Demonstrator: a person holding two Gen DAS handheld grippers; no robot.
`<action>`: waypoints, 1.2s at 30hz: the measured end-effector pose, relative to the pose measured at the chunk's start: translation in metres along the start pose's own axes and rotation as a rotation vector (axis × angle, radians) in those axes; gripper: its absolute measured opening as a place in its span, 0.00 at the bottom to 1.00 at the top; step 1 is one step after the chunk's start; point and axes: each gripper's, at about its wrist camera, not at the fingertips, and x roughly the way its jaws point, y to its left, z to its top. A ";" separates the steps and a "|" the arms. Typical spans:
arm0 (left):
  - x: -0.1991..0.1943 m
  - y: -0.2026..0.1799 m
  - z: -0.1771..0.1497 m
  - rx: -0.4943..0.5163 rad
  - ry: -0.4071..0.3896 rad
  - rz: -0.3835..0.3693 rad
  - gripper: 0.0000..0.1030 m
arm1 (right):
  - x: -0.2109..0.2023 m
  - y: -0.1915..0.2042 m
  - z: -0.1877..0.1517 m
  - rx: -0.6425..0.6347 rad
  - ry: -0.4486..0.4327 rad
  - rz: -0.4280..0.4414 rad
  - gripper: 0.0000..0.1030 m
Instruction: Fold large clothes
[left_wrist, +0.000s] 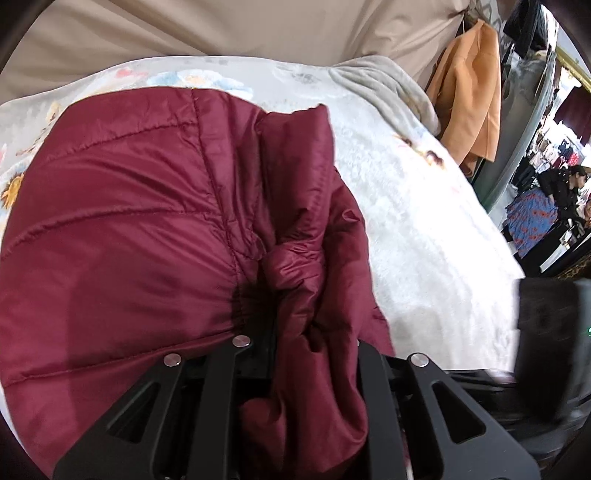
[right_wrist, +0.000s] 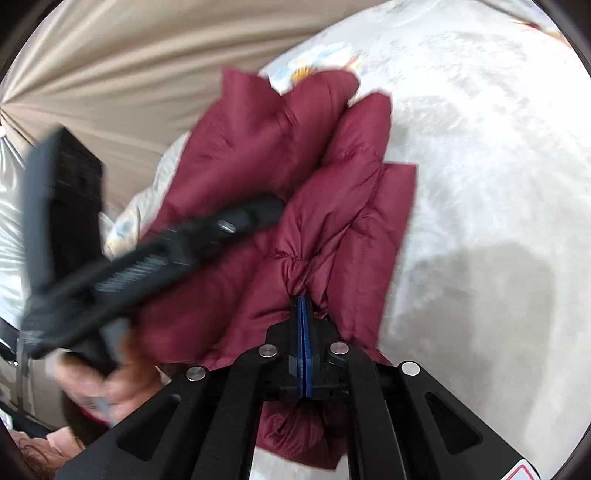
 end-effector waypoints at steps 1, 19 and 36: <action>0.001 -0.002 0.000 0.001 -0.003 0.003 0.15 | -0.007 -0.002 -0.001 0.007 -0.015 0.000 0.05; -0.183 0.096 -0.027 -0.256 -0.293 -0.168 0.61 | -0.069 0.081 -0.010 -0.221 -0.167 0.057 0.50; -0.100 0.068 -0.085 -0.063 -0.108 0.018 0.60 | -0.017 0.023 -0.044 -0.066 -0.094 -0.169 0.02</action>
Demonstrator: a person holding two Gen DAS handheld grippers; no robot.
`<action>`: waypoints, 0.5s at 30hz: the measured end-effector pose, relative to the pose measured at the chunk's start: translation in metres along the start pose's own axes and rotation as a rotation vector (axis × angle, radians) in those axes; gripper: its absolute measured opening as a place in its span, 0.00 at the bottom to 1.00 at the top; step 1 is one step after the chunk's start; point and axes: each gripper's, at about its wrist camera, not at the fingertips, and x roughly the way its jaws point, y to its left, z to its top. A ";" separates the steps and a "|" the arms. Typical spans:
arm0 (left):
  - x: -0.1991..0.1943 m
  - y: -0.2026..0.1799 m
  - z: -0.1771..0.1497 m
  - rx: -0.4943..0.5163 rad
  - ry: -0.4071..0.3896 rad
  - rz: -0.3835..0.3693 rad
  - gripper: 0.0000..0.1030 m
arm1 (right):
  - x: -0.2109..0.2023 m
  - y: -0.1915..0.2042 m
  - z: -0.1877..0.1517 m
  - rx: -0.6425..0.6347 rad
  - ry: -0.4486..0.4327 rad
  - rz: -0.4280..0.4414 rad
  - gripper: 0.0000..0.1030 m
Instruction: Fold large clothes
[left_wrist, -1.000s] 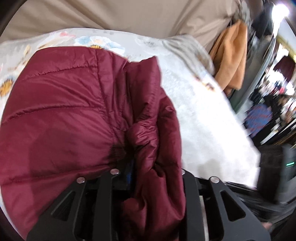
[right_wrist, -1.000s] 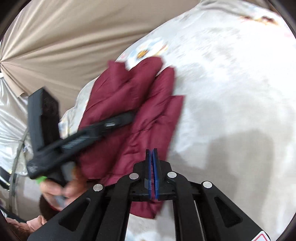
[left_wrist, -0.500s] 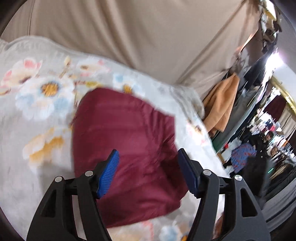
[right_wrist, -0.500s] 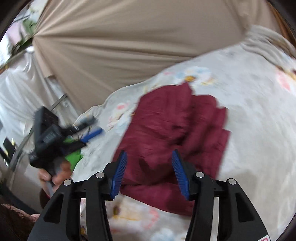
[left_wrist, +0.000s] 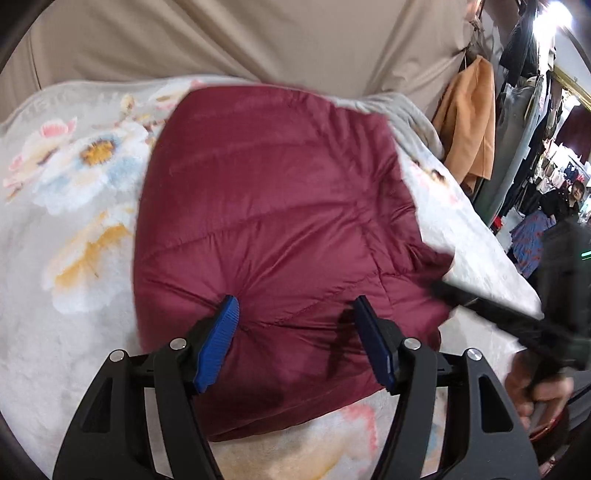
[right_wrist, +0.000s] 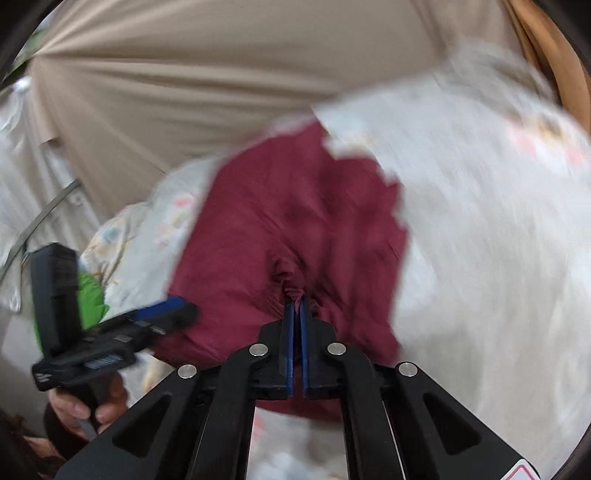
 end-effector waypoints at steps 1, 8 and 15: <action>0.003 -0.002 -0.002 0.005 0.006 0.000 0.60 | 0.010 -0.008 -0.004 0.031 0.031 0.021 0.02; 0.017 -0.021 -0.007 0.088 0.014 0.076 0.69 | 0.013 -0.013 -0.002 0.040 0.088 0.012 0.00; 0.006 -0.033 0.002 0.110 0.000 0.059 0.69 | -0.043 0.016 0.084 -0.073 -0.112 -0.001 0.23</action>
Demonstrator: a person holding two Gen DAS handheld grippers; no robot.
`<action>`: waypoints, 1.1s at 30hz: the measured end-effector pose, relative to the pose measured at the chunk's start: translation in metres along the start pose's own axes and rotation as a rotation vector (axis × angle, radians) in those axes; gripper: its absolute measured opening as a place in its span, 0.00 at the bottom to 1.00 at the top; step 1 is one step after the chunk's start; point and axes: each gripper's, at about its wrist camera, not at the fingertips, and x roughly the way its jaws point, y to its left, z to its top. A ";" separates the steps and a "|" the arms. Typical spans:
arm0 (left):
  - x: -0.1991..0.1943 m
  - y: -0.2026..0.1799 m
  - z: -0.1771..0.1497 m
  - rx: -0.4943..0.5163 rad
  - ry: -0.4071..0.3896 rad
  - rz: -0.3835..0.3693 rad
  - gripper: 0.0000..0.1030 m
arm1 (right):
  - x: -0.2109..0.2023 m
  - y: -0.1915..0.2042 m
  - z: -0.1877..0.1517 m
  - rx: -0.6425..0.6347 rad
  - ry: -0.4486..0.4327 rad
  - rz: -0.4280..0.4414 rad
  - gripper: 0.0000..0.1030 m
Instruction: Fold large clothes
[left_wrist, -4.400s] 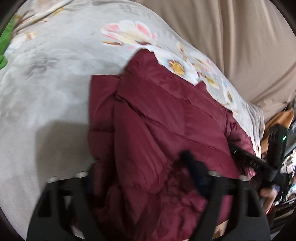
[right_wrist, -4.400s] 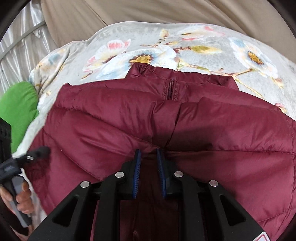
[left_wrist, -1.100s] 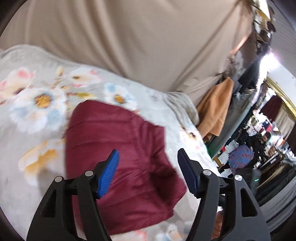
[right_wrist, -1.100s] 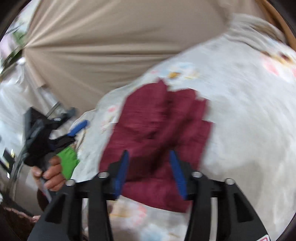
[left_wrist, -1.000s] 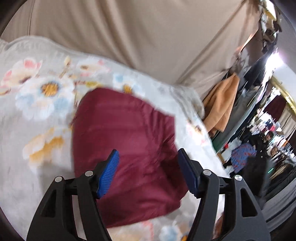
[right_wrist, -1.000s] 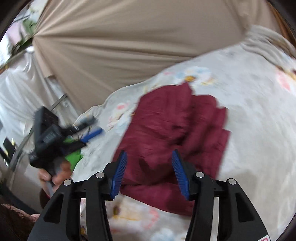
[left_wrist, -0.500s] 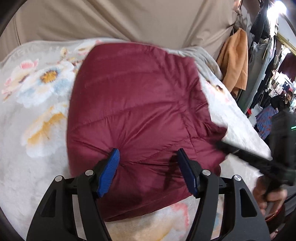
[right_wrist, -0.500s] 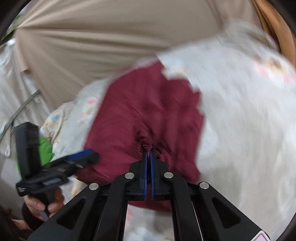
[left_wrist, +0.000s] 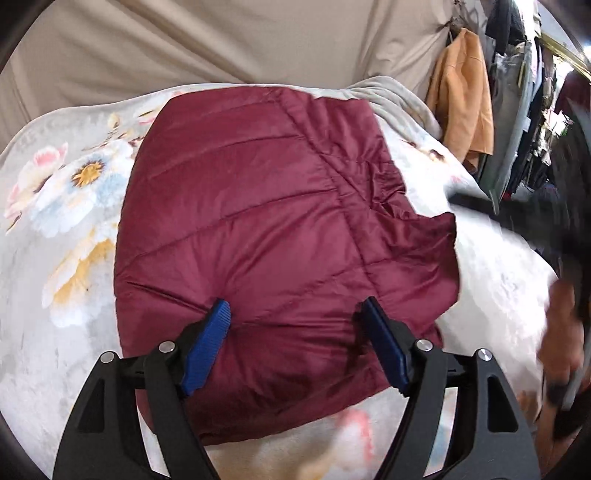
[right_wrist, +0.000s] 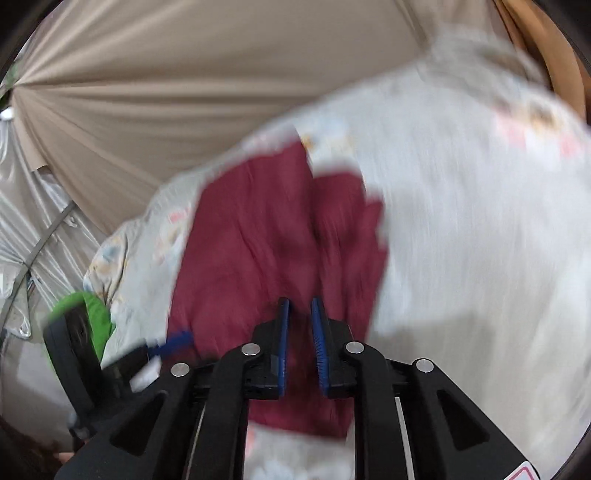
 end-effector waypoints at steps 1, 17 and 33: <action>-0.003 -0.002 0.003 0.001 -0.002 -0.015 0.69 | 0.004 0.001 0.012 -0.015 -0.009 -0.006 0.31; 0.033 -0.037 0.016 0.011 0.092 -0.159 0.66 | 0.098 -0.041 0.045 0.051 0.108 -0.073 0.03; 0.038 -0.060 0.010 0.067 0.097 -0.087 0.69 | 0.001 0.001 -0.009 -0.030 0.040 -0.057 0.18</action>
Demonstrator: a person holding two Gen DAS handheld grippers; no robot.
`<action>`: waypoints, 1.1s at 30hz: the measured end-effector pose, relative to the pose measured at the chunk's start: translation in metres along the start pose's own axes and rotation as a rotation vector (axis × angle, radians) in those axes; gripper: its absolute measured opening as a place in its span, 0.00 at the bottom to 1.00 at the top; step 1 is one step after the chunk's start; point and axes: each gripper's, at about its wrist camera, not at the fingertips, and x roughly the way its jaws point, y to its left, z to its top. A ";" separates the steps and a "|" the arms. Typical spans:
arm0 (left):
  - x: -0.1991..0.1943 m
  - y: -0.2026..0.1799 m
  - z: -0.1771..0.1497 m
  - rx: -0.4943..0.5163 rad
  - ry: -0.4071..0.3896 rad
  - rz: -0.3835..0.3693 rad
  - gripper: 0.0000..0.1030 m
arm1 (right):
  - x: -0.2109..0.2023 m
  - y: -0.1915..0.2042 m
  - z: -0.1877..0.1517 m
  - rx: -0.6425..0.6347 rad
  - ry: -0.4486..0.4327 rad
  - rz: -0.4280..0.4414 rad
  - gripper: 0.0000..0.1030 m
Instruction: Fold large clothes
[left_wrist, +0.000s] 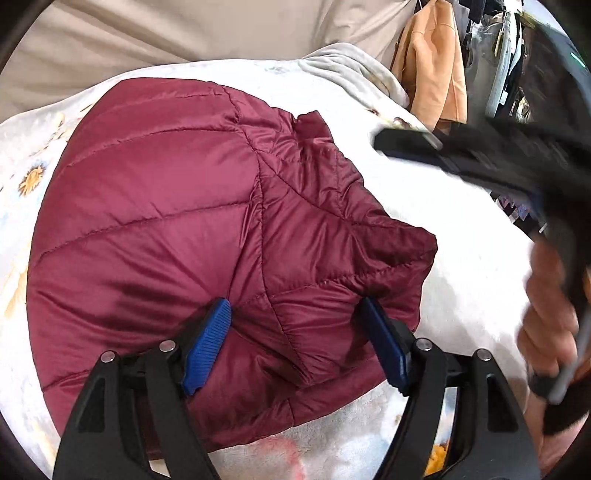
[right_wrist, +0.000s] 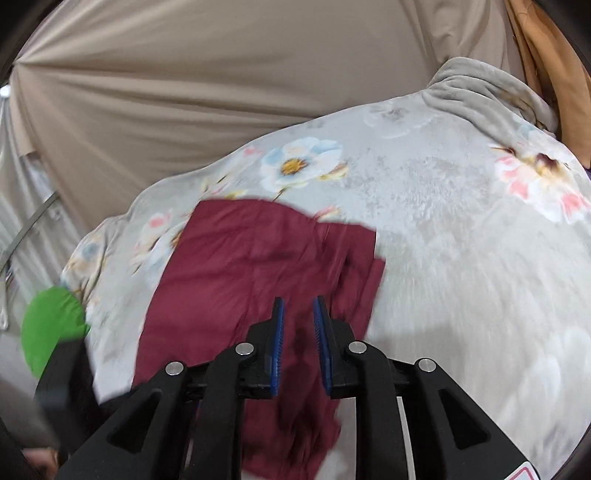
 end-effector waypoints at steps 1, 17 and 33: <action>-0.001 -0.002 0.000 0.001 0.000 0.003 0.69 | -0.004 -0.001 -0.010 0.013 0.011 0.007 0.20; -0.094 0.057 -0.018 -0.119 -0.170 0.095 0.73 | -0.034 0.025 -0.050 0.028 -0.069 0.130 0.54; -0.047 0.099 -0.034 -0.183 -0.048 0.208 0.79 | 0.015 -0.004 -0.092 0.098 0.116 -0.030 0.02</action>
